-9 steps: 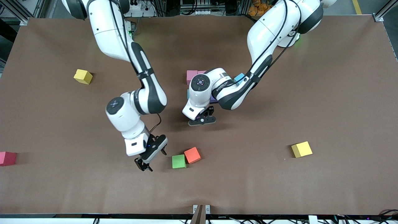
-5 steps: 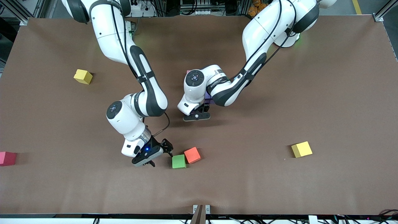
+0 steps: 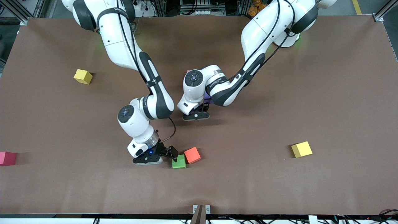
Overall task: Form number 2 with 11 blocks
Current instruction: 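Grasp the green cube with the right gripper while the left carries pink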
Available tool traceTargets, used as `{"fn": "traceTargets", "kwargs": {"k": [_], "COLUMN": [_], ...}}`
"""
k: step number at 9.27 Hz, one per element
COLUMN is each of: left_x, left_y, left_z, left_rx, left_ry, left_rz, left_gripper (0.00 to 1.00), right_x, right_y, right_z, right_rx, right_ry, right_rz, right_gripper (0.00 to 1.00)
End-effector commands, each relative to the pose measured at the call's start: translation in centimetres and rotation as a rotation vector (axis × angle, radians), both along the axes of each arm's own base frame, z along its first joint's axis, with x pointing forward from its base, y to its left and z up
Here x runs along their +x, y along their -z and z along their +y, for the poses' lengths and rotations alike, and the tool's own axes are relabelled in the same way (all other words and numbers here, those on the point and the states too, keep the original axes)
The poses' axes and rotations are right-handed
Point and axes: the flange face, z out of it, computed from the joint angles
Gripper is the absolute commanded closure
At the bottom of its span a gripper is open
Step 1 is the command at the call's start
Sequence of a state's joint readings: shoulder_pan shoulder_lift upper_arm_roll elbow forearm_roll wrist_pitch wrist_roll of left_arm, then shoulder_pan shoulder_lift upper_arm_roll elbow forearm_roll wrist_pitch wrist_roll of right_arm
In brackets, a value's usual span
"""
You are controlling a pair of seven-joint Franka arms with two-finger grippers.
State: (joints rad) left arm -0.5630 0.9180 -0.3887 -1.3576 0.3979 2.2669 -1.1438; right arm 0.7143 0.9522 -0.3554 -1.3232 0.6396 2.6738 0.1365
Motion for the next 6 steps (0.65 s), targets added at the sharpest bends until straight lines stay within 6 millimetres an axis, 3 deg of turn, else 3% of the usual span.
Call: {"fn": "traceTargets", "kwargs": {"k": [1,4,6], "left_x": [-0.7,-1.7,-2.2], "left_y": [1.2,1.7,2.0], "left_z": [-0.5,-1.2,-1.5], "left_rx": [0.010,0.010,0.012], "left_ry": [0.011,0.018,0.024], "left_rz": [0.011,0.025,0.030], "left_gripper": [1.00,1.00,1.00], "right_x": [0.1,0.1,0.0], "right_y": [0.1,0.9,2.0], "right_z": [2.2,4.1,4.4], "right_rx": [-0.013,0.009,-0.007], "right_ry": [0.082,0.129,0.124], "right_rz": [0.012,0.047,0.053], "right_gripper": [0.00,0.00,0.00]}}
